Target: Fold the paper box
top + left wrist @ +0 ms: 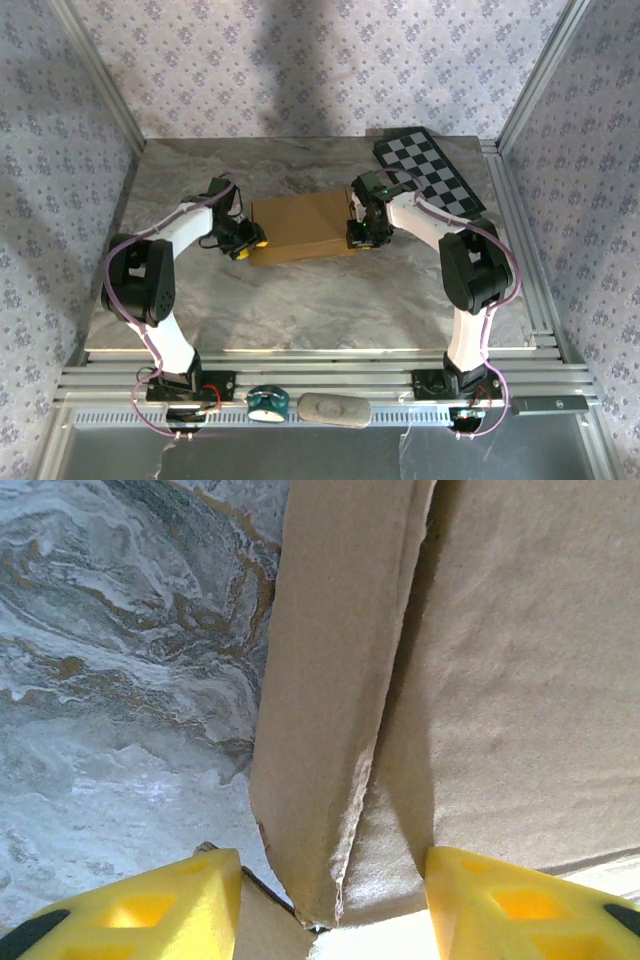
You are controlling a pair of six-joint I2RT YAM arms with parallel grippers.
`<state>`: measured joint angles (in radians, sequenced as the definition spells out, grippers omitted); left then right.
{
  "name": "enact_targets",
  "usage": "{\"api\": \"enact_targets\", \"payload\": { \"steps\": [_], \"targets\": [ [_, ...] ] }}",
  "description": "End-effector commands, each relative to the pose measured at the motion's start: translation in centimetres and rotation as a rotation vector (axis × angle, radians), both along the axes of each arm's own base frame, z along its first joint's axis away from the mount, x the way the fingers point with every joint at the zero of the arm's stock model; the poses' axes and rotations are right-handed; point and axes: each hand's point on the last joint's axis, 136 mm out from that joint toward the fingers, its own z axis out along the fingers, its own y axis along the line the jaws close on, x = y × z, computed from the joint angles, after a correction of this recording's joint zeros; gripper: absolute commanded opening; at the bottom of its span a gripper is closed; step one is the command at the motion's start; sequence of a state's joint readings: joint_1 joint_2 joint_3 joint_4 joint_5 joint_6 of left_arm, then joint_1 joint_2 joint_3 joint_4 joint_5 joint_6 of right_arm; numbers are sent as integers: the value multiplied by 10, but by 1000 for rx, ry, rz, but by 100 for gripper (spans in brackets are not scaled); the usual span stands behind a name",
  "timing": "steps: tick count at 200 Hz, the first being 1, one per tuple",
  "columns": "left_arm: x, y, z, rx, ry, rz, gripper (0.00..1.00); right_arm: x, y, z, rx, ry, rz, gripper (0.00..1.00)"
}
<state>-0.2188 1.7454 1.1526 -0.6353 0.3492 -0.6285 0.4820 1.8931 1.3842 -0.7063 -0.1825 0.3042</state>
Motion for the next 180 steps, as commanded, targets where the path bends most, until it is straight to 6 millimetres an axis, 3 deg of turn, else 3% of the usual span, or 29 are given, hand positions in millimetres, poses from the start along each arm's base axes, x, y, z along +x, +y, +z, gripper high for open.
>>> {"api": "enact_targets", "payload": {
  "steps": [1, 36, 108, 151, 180],
  "targets": [
    [-16, 11, -22, 76, 97, -9, 50, 5, -4, -3, -17, -66, 42, 26],
    [-16, 12, -24, 82, 109, -13, 50, 17, -4, -2, -7, -126, 57, 25],
    [-12, 10, -25, 70, 116, -6, 49, 22, -7, -7, 56, -154, 49, 22],
    [-9, 9, 7, 55, 69, 16, 56, 23, -4, -1, 85, -112, 47, 22],
    [-18, 10, 20, 49, 70, 19, 58, 21, -1, -3, 109, -75, 39, 23]
  ]
}}
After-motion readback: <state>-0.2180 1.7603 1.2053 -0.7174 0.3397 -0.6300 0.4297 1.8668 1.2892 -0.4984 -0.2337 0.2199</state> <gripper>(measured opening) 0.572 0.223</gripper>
